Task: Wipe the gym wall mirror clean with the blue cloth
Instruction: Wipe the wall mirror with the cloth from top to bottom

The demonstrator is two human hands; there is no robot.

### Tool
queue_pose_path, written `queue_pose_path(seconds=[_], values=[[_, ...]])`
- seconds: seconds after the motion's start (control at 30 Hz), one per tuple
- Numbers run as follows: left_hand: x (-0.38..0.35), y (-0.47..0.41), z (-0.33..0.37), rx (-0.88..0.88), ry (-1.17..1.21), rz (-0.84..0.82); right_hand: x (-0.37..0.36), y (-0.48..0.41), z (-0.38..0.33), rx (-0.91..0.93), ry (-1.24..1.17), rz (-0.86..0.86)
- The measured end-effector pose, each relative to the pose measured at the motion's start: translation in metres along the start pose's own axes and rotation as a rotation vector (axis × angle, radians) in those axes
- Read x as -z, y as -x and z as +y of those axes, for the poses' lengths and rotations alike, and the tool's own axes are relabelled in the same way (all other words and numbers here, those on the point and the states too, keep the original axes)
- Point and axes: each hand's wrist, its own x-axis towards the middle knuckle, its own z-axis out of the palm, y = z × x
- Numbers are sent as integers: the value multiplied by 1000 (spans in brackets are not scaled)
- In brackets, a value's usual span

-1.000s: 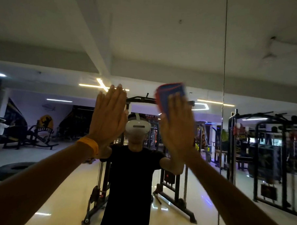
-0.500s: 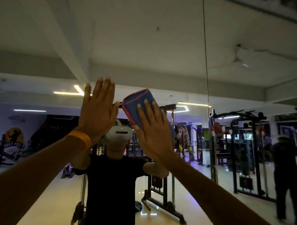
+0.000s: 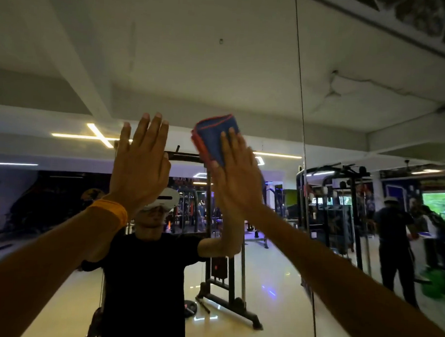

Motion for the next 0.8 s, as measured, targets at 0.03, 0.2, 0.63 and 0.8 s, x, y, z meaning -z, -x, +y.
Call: queue_pose_path(seconds=[0.03, 0.2, 0.63, 0.8], values=[[1, 0, -2, -11, 0, -7, 5, -23, 19, -107, -3, 64], [-3, 1, -2, -30, -59, -17, 12, -58, 37, -449, -11, 257], [-1, 4, -6, -51, -25, -47, 0, -30, 47, -367, -15, 204], [3, 56, 4, 9, 84, -13, 2, 109, -20, 22, -12, -26]])
